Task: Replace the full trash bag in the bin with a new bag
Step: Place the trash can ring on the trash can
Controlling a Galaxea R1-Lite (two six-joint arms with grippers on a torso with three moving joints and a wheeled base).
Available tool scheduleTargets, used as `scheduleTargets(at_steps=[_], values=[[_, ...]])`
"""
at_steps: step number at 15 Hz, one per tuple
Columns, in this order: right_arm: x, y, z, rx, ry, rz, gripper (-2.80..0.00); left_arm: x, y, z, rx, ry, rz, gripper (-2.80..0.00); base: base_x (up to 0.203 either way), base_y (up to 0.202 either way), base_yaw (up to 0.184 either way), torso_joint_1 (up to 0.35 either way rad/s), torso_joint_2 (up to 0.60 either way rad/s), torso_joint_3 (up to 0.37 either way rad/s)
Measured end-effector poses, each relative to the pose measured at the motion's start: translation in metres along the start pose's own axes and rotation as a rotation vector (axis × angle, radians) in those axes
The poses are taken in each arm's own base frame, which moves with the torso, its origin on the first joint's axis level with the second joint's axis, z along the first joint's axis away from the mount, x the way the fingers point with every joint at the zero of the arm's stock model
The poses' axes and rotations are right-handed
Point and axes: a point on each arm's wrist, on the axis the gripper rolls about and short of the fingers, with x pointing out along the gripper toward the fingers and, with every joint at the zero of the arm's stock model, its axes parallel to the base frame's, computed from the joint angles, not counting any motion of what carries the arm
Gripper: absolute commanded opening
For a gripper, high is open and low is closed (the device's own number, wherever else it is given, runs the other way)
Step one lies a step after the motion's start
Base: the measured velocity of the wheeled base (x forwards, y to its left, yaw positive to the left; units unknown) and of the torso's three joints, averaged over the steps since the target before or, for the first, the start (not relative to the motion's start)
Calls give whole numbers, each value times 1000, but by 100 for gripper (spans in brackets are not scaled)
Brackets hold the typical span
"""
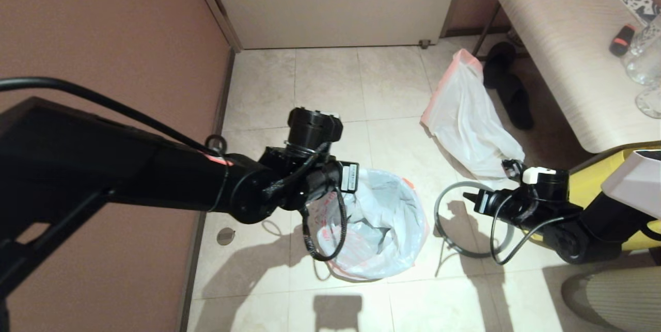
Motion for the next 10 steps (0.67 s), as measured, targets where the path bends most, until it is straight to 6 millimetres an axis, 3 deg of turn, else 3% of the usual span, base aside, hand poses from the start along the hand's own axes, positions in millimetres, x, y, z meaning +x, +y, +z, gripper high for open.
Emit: scheduleTargets(at_steps=[4, 10], values=[[6, -17, -27, -182, 102, -411, -280, -33, 62, 44, 19, -184, 57, -280, 0, 0, 0, 0, 0, 0], [38, -60, -48, -405, 211, -729, -280, -69, 76, 68, 11, -283, 48, -280, 0, 0, 0, 0, 0, 0]])
